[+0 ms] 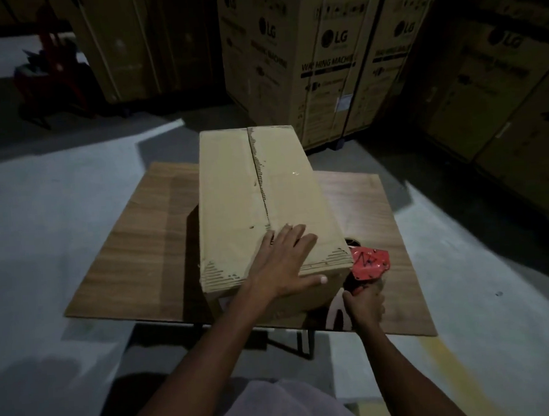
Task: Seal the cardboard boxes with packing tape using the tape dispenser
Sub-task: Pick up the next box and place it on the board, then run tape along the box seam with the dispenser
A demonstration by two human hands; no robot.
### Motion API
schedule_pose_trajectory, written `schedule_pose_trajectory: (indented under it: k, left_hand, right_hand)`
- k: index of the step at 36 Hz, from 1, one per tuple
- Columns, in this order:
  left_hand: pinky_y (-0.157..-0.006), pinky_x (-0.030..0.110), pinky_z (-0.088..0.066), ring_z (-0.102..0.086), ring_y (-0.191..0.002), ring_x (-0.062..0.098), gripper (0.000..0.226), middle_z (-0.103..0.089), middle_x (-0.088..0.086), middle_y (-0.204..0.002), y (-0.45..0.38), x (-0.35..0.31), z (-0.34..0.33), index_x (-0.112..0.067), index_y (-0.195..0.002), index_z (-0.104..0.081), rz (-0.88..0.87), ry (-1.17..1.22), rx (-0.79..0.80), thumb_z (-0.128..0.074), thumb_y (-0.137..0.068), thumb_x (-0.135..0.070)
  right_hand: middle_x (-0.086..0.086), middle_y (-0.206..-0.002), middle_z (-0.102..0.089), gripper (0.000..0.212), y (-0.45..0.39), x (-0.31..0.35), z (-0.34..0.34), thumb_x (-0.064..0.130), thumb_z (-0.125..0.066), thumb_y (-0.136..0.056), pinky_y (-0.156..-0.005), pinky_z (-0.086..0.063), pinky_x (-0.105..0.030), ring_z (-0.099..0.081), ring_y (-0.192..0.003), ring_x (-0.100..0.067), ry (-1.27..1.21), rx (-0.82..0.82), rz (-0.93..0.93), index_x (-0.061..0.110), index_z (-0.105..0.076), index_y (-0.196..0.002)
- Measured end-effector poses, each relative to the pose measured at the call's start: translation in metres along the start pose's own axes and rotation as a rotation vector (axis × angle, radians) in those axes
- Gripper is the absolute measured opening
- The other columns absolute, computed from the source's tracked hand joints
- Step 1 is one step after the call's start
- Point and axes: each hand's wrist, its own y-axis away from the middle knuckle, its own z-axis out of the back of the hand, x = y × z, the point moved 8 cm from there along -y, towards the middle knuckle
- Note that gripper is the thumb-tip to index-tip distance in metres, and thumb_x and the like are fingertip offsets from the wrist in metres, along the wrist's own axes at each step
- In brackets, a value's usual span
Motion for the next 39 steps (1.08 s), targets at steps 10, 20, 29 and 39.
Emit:
schedule_pose_trajectory:
  k: [10, 20, 29, 39]
  left_hand:
    - [-0.123, 0.052, -0.009, -0.010, -0.155, 0.023, 0.089, -0.014, 0.002, -0.168, 0.003, -0.005, 0.008, -0.030, -0.157, -0.022, 0.012, -0.031, 0.009, -0.042, -0.087, -0.082]
    - [-0.124, 0.050, -0.004, -0.004, -0.157, 0.019, 0.093, -0.007, -0.005, -0.170, -0.002, 0.004, -0.003, -0.036, -0.158, -0.018, 0.067, 0.000, 0.052, -0.043, -0.083, -0.086]
    - [-0.122, 0.057, -0.004, -0.009, -0.156, 0.030, 0.089, -0.014, 0.005, -0.169, -0.027, -0.031, -0.006, -0.031, -0.156, -0.022, 0.146, 0.024, -0.030, -0.043, -0.086, -0.082]
    - [-0.106, 0.044, -0.044, -0.064, -0.113, 0.026, 0.036, -0.072, 0.007, -0.117, -0.034, -0.034, 0.017, -0.021, -0.107, -0.074, 0.274, 0.478, -0.231, -0.056, -0.096, -0.051]
  right_hand:
    - [-0.033, -0.146, -0.050, 0.072, -0.020, 0.007, -0.011, 0.012, -0.067, -0.097, -0.111, -0.041, -0.048, -0.049, -0.135, -0.051, -0.014, 0.127, -0.069, -0.008, -0.029, -0.154]
    - [-0.021, -0.111, -0.073, 0.034, 0.004, 0.015, 0.015, 0.018, -0.073, -0.087, -0.082, -0.045, -0.033, -0.068, -0.106, -0.037, -0.397, -0.149, 0.001, 0.002, -0.072, -0.117]
    - [-0.008, -0.081, -0.071, 0.025, 0.026, 0.076, 0.090, 0.034, -0.065, -0.097, -0.051, -0.051, -0.033, -0.064, -0.055, -0.017, -0.615, -0.240, 0.289, 0.016, -0.066, -0.114]
    - [0.000, -0.074, -0.054, 0.012, 0.102, 0.145, 0.105, 0.020, -0.056, -0.101, -0.055, -0.038, -0.030, -0.048, -0.056, -0.015, -1.057, 0.423, 0.250, 0.013, -0.057, -0.111]
